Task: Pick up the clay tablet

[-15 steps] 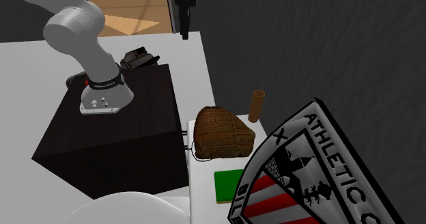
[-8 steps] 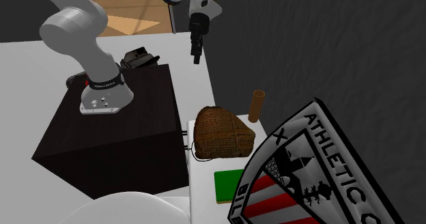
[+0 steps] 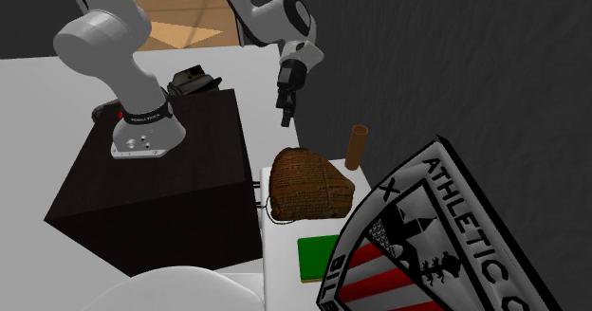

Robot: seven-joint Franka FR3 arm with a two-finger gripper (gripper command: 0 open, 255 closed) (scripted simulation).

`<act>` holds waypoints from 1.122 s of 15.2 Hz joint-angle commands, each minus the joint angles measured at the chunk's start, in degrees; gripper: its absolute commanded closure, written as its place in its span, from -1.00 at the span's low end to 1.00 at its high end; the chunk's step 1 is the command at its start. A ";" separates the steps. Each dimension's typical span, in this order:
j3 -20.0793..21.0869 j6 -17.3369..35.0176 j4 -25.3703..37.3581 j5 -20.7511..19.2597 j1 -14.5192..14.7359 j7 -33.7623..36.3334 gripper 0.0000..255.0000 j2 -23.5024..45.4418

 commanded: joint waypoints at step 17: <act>-6.06 -6.16 9.10 -8.81 0.61 10.23 1.00 17.12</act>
